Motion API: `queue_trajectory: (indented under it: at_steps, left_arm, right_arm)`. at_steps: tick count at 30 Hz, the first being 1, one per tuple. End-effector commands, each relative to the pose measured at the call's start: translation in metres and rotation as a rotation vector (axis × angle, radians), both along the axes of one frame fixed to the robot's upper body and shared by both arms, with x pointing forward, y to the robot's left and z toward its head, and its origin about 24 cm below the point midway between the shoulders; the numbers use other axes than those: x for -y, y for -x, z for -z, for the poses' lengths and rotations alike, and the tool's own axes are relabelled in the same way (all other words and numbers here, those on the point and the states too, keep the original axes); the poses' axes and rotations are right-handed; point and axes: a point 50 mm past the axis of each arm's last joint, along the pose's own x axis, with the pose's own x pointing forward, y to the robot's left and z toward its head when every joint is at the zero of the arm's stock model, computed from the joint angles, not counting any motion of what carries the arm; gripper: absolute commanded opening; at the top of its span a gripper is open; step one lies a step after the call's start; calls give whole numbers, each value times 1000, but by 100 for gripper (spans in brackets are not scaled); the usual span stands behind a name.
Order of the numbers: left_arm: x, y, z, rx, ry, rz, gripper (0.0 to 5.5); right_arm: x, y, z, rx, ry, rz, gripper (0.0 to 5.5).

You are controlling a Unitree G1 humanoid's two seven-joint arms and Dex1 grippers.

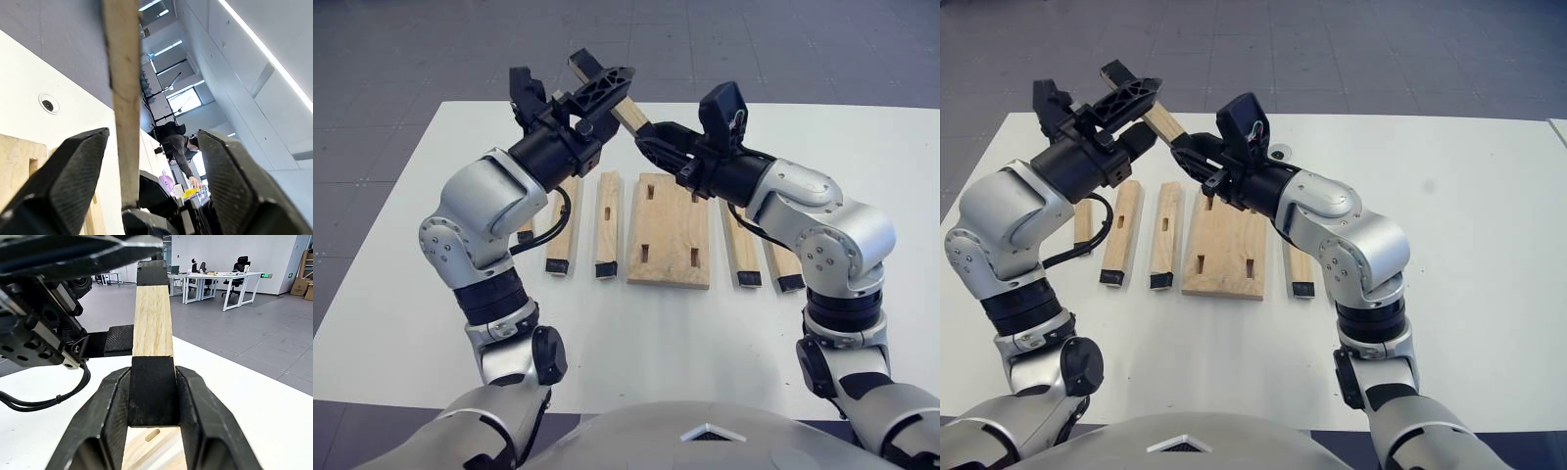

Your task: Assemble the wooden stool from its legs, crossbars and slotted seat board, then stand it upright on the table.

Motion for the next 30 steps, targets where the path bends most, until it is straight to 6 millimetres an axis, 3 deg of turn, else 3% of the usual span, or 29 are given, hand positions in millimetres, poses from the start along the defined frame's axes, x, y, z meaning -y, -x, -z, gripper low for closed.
queue_trajectory:
  at_steps: [1, 15, 30]
  left_arm:
    - [-5, -4, 4, -51, -19, -58, 267]
    - [-3, -2, 8, -95, -15, -75, 56]
    - [4, 2, 1, -78, -31, -36, 45]
  right_arm:
    - [0, 4, 1, -8, 3, -10, 128]
    - [-3, 10, 6, -21, 12, -31, 128]
    - [11, -1, 13, 10, 77, 13, 128]
